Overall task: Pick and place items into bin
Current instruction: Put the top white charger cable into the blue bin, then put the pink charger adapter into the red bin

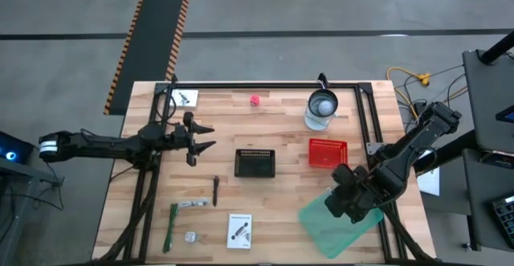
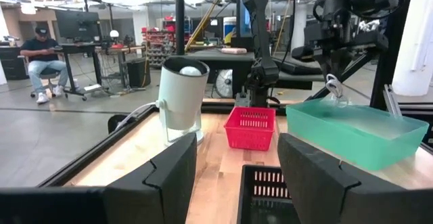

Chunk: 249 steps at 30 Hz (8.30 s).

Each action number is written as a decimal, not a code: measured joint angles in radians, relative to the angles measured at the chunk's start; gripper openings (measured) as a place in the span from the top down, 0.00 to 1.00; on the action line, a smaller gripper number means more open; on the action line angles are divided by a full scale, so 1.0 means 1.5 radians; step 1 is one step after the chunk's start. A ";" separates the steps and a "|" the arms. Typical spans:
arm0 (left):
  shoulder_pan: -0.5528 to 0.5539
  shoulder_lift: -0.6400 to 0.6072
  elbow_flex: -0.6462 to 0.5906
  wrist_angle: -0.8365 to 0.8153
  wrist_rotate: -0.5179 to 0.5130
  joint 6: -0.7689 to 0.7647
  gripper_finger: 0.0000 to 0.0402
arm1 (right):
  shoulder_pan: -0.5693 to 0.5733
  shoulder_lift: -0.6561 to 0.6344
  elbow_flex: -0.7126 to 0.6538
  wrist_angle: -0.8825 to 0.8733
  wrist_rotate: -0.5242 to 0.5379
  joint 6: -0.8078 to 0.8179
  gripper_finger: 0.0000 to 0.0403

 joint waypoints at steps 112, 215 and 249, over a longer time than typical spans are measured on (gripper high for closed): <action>0.000 0.007 0.000 0.000 0.000 0.001 0.52 | 0.000 0.065 -0.140 -0.028 -0.158 0.217 0.98; 0.000 0.007 0.000 0.000 0.000 0.000 0.52 | 0.000 0.064 -0.106 0.184 0.070 -0.195 0.76; 0.000 0.007 0.000 0.001 0.000 0.000 0.52 | -0.043 0.064 -0.321 0.952 0.245 -0.836 0.70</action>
